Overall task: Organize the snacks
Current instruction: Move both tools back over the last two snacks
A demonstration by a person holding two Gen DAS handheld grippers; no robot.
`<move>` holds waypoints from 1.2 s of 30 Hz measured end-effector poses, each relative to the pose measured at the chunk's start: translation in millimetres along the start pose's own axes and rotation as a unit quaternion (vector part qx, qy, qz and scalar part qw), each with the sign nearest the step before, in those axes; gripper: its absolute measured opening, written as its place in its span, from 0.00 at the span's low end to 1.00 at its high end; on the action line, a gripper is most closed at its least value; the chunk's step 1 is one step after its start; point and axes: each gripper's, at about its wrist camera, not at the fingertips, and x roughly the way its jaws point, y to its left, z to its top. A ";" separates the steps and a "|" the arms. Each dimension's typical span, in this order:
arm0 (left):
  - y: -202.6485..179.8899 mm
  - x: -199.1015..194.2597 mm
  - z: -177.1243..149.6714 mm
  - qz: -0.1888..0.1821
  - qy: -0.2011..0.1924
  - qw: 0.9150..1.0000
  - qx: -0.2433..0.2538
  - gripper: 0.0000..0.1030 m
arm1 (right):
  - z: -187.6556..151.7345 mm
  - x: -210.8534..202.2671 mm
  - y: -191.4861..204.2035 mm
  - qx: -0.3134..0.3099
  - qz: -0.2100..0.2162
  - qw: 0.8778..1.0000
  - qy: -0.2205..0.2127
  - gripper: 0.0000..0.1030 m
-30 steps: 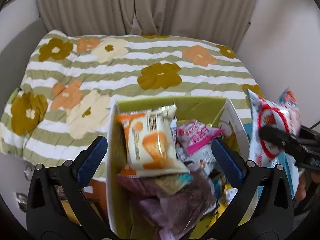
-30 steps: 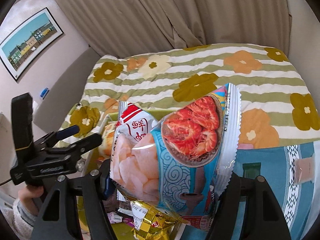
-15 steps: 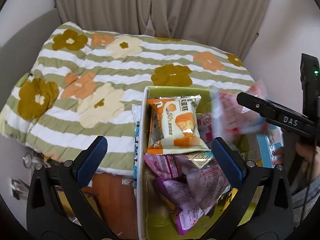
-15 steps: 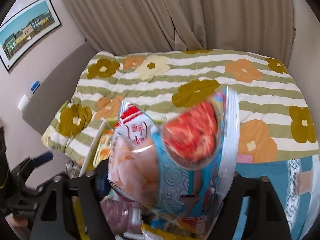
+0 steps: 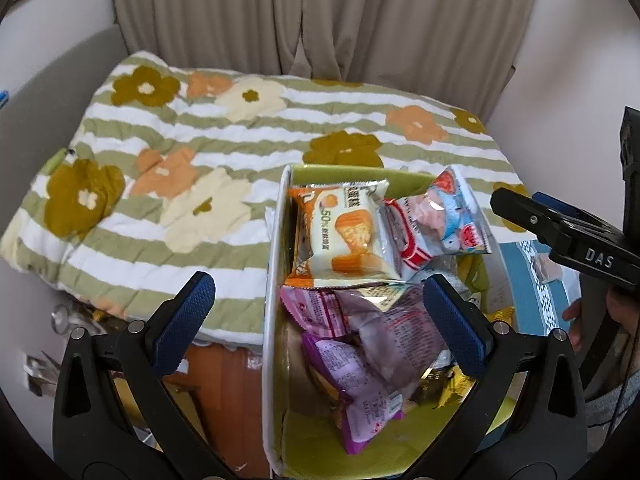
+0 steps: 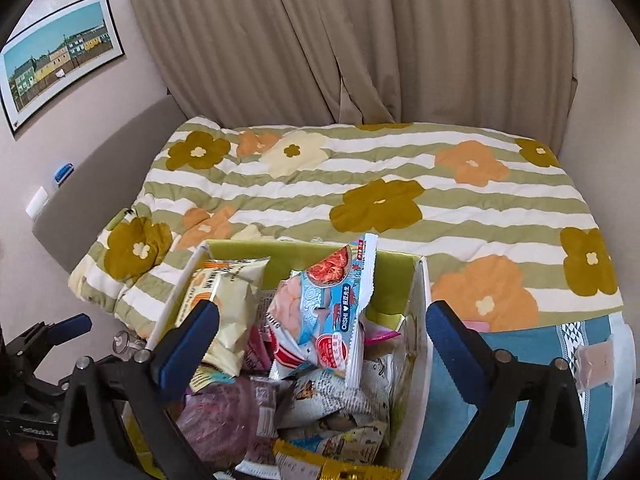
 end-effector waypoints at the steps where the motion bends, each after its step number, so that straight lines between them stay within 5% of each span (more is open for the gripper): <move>1: -3.8 -4.4 -0.7 0.002 -0.003 1.000 0.000 1.00 | -0.2 -6.1 -0.6 -0.001 0.002 1.000 -0.003 1.00; 11: -74.5 -46.0 -17.0 0.010 -0.039 0.999 -0.007 1.00 | -12.7 -75.3 -33.7 -0.010 0.008 0.999 -0.036 1.00; 18: -154.0 -52.5 -34.3 -0.004 -0.045 0.999 0.017 1.00 | -39.5 -123.7 -95.8 0.005 -0.011 0.999 -0.046 1.00; 26: -244.7 -42.4 -60.8 -0.021 -0.035 0.999 0.036 1.00 | -72.5 -168.4 -176.0 0.038 -0.034 0.997 -0.051 1.00; 36: -314.0 5.6 -82.4 -0.021 -0.008 1.000 0.015 1.00 | -100.0 -178.3 -259.7 0.043 -0.065 0.997 -0.030 1.00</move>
